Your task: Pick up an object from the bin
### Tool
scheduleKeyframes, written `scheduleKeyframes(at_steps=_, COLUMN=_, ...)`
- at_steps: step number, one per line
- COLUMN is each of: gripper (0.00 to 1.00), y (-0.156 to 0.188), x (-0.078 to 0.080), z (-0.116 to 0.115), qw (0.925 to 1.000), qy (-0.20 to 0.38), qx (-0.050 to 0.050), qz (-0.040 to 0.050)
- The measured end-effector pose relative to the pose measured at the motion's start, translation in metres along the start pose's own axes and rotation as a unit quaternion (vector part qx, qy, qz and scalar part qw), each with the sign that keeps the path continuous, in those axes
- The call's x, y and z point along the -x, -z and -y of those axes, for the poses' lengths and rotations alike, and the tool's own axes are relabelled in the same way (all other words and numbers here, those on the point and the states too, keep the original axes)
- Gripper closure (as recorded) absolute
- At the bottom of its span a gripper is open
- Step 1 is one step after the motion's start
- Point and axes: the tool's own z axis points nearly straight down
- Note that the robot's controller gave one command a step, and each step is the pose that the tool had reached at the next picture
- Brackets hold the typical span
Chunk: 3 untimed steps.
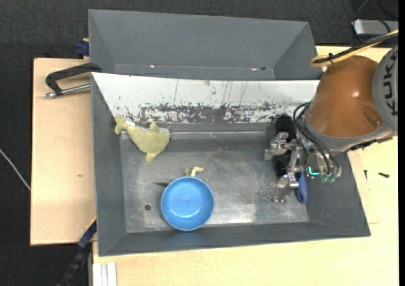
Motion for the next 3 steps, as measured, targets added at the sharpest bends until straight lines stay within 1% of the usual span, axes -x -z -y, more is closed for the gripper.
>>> scheduleKeyframes(at_steps=1, gripper=0.00, y=-0.032, x=0.006, z=0.076, qw=0.9780, qy=0.208, qx=0.003, qz=0.0084)
scheduleKeyframes(at_steps=2, gripper=1.00, y=-0.030, x=0.009, z=0.077, qw=0.9782, qy=0.207, qx=0.000, qz=0.0128)
scheduleKeyframes(at_steps=3, gripper=1.00, y=0.079, x=0.008, z=0.078, qw=0.9772, qy=0.212, qx=-0.004, qz=0.0104)
